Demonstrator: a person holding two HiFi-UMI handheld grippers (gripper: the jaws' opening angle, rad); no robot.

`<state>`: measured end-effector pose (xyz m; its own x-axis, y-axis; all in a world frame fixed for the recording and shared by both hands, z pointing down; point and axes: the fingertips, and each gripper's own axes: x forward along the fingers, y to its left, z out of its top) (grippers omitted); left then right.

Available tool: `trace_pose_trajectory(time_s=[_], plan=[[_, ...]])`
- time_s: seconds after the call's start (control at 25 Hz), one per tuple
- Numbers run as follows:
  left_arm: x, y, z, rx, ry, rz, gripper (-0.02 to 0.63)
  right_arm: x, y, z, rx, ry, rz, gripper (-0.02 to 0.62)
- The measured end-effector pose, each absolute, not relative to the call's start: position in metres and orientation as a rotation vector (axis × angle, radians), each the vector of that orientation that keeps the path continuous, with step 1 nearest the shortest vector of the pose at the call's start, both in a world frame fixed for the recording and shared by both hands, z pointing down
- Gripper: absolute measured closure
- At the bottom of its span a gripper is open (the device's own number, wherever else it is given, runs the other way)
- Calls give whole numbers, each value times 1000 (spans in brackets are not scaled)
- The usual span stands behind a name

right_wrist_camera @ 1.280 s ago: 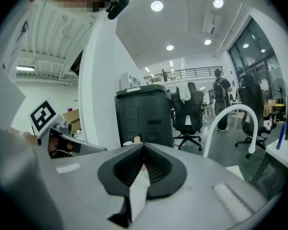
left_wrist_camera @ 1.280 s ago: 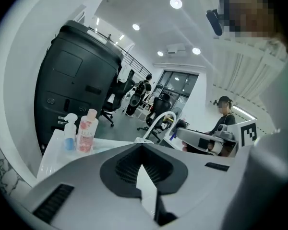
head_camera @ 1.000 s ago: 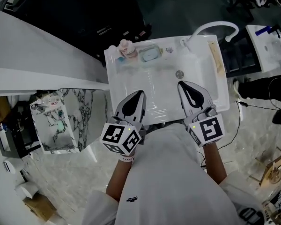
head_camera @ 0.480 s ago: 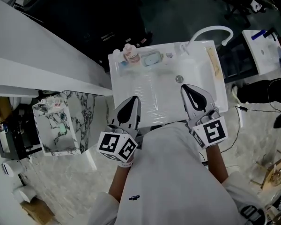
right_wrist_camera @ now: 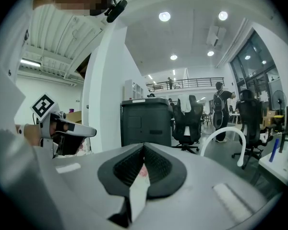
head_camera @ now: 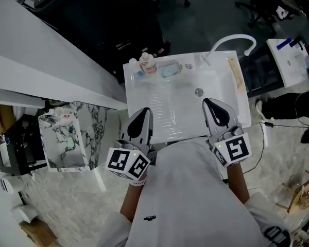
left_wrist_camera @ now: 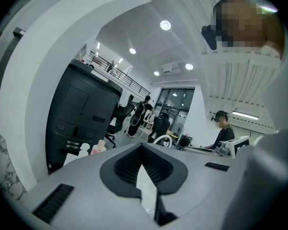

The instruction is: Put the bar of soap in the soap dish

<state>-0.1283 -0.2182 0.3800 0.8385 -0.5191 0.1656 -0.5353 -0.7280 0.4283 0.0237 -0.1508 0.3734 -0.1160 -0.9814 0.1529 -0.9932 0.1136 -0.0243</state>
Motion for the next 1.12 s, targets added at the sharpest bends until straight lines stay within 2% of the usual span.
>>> trace_pose_trajectory(time_s=[1.12], plan=[[-132,-212,379,2583,-762,58,597,18,-149,366,2036,-2262,155,583]])
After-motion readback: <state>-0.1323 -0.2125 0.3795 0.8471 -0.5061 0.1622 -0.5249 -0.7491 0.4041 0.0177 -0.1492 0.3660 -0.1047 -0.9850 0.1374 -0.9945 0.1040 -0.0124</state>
